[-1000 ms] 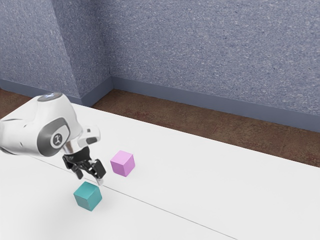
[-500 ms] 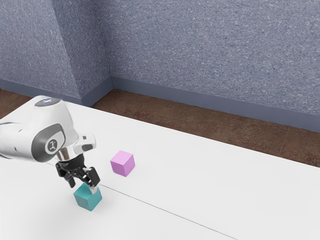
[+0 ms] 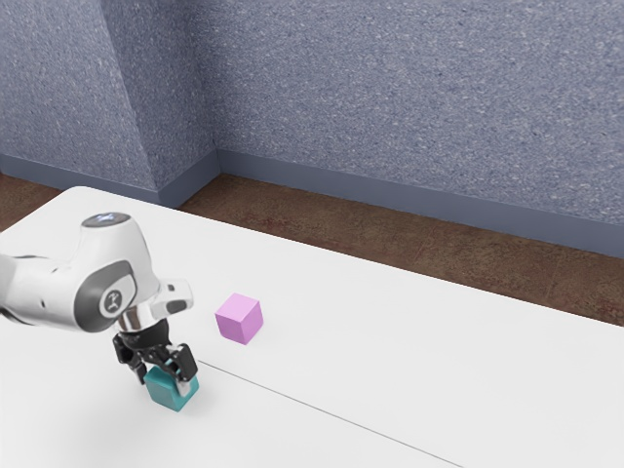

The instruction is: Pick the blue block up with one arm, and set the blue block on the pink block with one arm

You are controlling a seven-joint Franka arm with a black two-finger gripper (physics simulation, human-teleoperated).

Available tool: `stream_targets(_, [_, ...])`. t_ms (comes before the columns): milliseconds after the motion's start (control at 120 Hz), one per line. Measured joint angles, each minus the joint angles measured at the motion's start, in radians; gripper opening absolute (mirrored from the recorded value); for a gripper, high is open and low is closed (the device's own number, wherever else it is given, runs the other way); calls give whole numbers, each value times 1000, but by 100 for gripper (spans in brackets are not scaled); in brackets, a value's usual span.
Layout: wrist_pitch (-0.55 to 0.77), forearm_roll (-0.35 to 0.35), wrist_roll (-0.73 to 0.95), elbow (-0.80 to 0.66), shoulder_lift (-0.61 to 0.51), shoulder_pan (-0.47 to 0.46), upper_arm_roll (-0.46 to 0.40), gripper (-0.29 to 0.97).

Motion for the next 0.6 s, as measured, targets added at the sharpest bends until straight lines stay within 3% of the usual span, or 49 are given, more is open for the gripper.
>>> stream_targets(600, [69,35,51,1,18,0,-1,57])
